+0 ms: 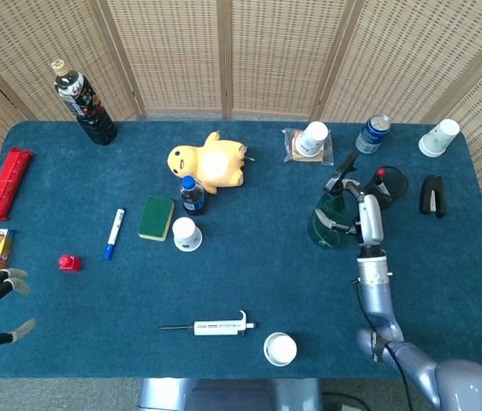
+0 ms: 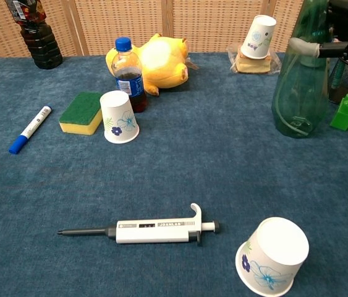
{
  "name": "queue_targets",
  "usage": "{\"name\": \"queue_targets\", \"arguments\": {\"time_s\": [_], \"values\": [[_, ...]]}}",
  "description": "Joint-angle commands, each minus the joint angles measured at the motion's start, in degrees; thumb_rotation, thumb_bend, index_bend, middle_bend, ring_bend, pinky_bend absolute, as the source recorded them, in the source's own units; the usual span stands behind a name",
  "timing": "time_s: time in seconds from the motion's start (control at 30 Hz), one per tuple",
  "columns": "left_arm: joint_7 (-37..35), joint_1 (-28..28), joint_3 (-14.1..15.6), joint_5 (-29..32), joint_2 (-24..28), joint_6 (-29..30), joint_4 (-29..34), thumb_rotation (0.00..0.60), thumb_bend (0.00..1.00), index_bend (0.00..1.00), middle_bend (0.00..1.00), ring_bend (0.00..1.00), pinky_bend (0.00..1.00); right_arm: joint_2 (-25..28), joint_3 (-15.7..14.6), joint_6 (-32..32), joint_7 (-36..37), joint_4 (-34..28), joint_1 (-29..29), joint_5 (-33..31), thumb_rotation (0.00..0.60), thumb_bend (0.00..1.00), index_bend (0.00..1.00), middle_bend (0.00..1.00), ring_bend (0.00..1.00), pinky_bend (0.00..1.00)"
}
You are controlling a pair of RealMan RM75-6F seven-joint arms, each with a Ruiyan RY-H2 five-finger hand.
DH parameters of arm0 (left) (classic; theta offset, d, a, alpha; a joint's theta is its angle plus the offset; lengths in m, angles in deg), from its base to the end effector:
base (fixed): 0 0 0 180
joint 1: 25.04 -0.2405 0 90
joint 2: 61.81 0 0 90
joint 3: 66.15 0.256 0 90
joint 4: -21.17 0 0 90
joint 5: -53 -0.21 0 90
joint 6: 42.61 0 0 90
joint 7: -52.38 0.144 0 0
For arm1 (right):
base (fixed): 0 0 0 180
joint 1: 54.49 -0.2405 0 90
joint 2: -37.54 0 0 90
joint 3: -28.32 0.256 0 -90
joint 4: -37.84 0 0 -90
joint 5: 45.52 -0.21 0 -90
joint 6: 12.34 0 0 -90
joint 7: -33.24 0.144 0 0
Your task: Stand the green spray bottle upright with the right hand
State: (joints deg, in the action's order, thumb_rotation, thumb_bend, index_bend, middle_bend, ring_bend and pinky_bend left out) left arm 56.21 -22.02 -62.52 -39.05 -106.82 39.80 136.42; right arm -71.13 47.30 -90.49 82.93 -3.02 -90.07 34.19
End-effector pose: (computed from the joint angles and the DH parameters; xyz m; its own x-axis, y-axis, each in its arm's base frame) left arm -0.2525 0.1429 0.1981 0.4036 0.1666 0.8997 0.9150 -0.0696 -0.3975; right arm -0.2250 -0.3773 0.0146 -0.4590 0.0777 0.8850 -0.8550 -0.3094 -0.4163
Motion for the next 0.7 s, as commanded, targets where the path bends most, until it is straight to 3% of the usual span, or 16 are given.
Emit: {"name": "queue_targets", "arguments": {"time_s": [0.03, 0.5, 0.7], "values": [[-0.1, 0.0, 0.0, -0.1, -0.1, 0.1, -0.1, 0.532, 0.24, 0.42, 0.32, 0.28, 0.16, 0.9, -0.5, -0.1, -0.8, -1.4, 0.6, 0.1, 0.6, 0.26, 0.46, 0.49, 0.31, 0.34], [-0.5, 0.0, 0.0, -0.1, -0.4, -0.2, -0.6, 0.527, 0.24, 0.42, 0.32, 0.28, 0.16, 5.3, -1.6, 1.6, -3.5, -8.2, 1.7, 0.2, 0.6, 0.27, 0.32, 0.42, 0.25, 0.28], [-0.5, 0.1, 0.0, -0.2, -0.5, -0.2, -0.7, 0.53, 0.24, 0.42, 0.32, 0.28, 0.16, 6.4, -1.5, 2.0, -3.9, -10.2, 2.0, -0.1, 0.559, 0.27, 0.3, 0.42, 0.25, 0.28]]}}
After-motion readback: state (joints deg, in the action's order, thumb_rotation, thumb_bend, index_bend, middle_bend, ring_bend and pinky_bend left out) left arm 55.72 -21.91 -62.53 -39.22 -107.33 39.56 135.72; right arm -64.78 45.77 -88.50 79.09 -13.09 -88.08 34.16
